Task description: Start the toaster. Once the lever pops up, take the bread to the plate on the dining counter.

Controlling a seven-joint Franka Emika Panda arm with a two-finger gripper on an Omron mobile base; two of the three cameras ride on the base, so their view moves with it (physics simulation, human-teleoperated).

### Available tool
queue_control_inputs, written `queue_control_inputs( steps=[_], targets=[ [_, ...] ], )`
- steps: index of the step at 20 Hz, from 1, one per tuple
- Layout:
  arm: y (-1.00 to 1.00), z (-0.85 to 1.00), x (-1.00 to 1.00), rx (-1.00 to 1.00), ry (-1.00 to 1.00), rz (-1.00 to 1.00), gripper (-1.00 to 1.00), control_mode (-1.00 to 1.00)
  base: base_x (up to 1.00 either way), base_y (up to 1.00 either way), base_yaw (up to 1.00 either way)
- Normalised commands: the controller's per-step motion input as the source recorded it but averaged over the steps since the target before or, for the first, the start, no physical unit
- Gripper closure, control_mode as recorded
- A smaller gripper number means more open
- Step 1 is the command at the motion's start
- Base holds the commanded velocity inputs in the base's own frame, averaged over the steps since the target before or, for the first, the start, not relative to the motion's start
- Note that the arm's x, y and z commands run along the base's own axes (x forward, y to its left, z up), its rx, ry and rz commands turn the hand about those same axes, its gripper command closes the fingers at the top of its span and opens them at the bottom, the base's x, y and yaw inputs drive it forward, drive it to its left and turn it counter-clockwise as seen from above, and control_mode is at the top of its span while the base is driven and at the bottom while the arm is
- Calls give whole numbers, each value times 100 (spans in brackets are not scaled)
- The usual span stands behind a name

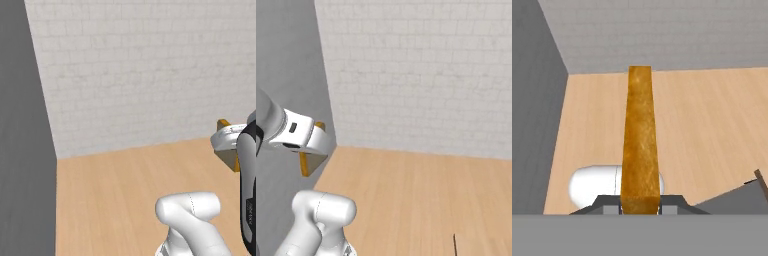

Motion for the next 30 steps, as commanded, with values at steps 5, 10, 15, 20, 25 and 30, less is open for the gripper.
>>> queue_control_inputs(
  steps=[5,10,15,20,25,30],
  targets=[
    [0,0,0,0,0,0,100,100,80,0,-23],
    [0,0,0,0,0,0,100,100,74,0,-28],
    [0,0,0,0,0,0,100,100,75,0,-29],
    [0,0,0,0,0,0,100,100,64,0,-39],
    [0,0,0,0,0,0,100,100,54,0,-48],
    [0,0,0,0,0,0,100,100,53,0,-49]
  ],
)
